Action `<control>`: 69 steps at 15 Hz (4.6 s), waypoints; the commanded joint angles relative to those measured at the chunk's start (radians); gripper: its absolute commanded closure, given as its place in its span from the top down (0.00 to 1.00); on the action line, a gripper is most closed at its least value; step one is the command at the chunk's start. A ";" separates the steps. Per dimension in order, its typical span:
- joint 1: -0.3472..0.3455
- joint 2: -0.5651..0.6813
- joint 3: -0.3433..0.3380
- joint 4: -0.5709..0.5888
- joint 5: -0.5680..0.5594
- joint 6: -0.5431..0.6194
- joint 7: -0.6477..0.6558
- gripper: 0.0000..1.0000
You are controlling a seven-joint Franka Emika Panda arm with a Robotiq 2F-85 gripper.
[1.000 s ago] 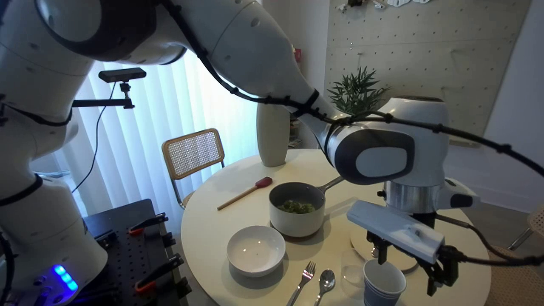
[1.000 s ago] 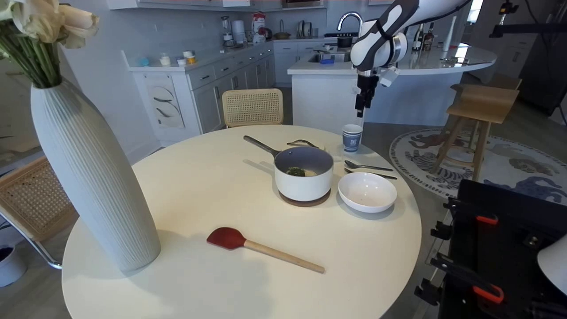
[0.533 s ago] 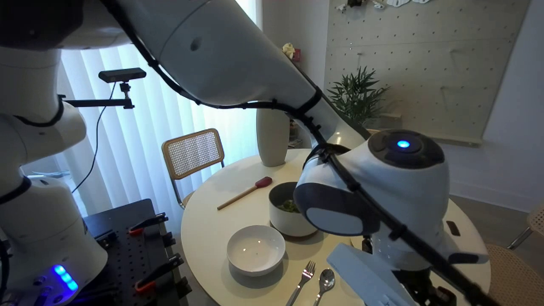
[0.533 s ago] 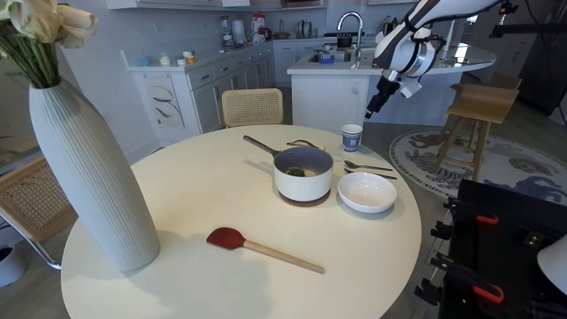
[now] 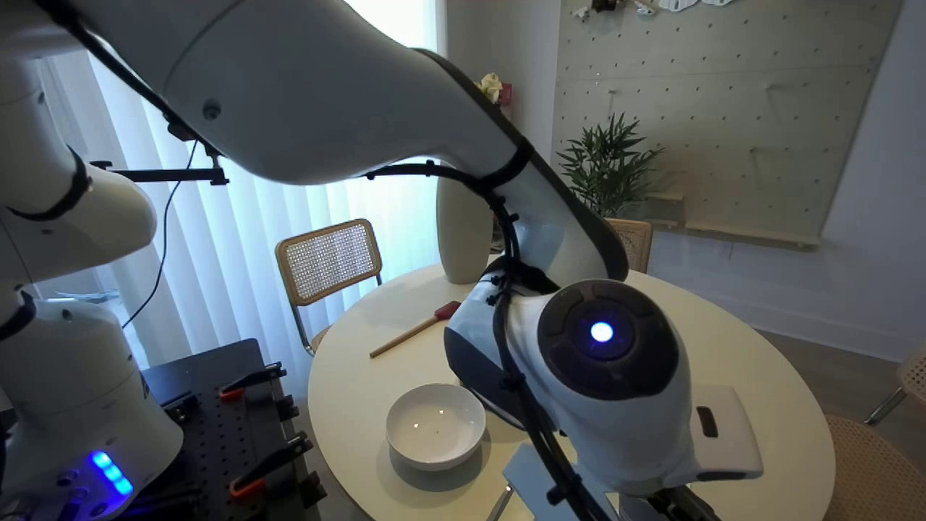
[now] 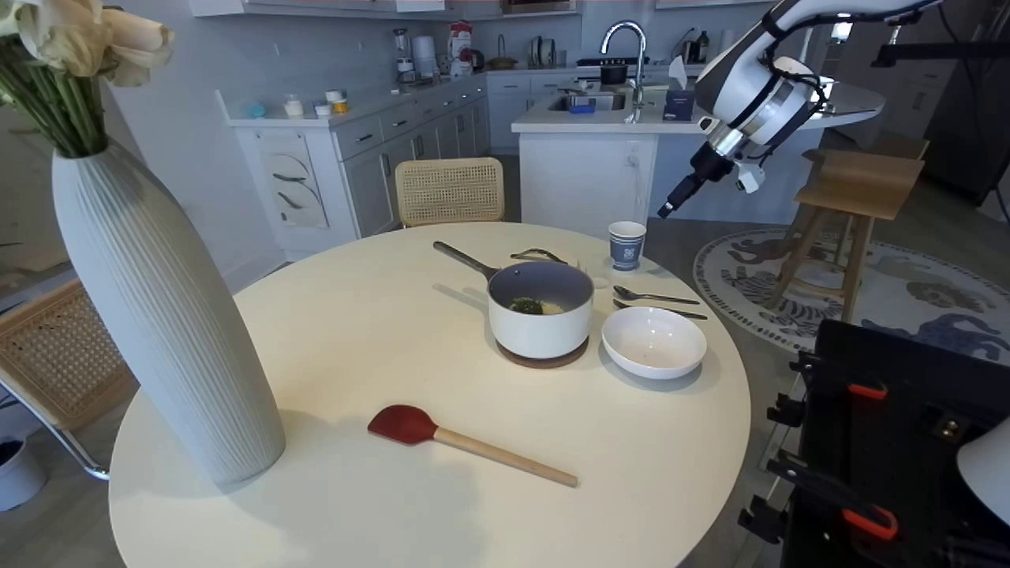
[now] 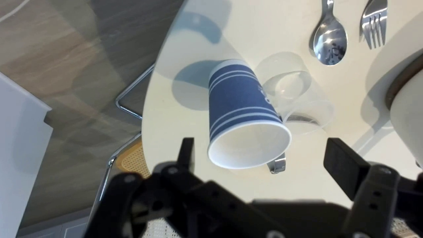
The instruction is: Place the spoon next to the fork then move the cup to the left
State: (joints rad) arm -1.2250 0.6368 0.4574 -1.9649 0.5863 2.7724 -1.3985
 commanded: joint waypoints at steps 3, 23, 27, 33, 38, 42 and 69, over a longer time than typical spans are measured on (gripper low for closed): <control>-0.031 -0.032 0.044 -0.105 0.121 0.065 -0.168 1.00; 0.351 -0.032 -0.109 -0.072 0.218 0.315 -0.064 1.00; 0.648 0.018 -0.448 0.016 -0.089 0.187 0.262 1.00; 0.720 0.161 -0.540 0.343 -0.437 -0.133 0.557 1.00; 0.697 0.271 -0.522 0.607 -0.490 -0.487 0.530 1.00; 0.714 0.321 -0.543 0.726 -0.493 -0.631 0.572 1.00; 0.746 0.373 -0.581 0.788 -0.527 -0.742 0.633 0.28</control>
State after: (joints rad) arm -0.5016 1.0270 -0.1042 -1.1548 0.0803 2.0342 -0.7959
